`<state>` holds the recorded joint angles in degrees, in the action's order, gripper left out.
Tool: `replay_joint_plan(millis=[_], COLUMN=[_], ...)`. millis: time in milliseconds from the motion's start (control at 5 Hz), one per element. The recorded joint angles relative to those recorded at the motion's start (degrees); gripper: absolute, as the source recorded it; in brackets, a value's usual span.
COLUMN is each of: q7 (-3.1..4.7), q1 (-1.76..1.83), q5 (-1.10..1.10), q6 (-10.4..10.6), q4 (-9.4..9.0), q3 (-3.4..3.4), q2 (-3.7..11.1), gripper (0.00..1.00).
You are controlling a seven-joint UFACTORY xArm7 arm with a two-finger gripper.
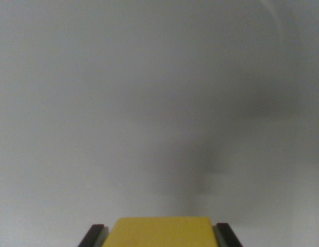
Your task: Pick yellow cube
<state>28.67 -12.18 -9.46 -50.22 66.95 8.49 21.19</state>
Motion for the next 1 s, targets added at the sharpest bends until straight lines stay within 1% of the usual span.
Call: replay_joint_plan(millis=[200,400,600,800,1000], q7=[0.00,-0.31,-0.31,-0.64,-0.64], q1=[0.00,0.05,0.05,0.11,0.11], q5=[0.00,0.30,0.30,0.62,0.62], q6=[0.0,-2.3,-2.3,-4.7,-4.7], q4=[0.00,1.39,1.39,2.89,2.89], q3=[0.00,0.11,0.11,0.23,0.23], q2=[0.00,-0.91,-0.91,-1.89,-1.89], gripper=[1.00,1.00,1.00,1.00,1.00])
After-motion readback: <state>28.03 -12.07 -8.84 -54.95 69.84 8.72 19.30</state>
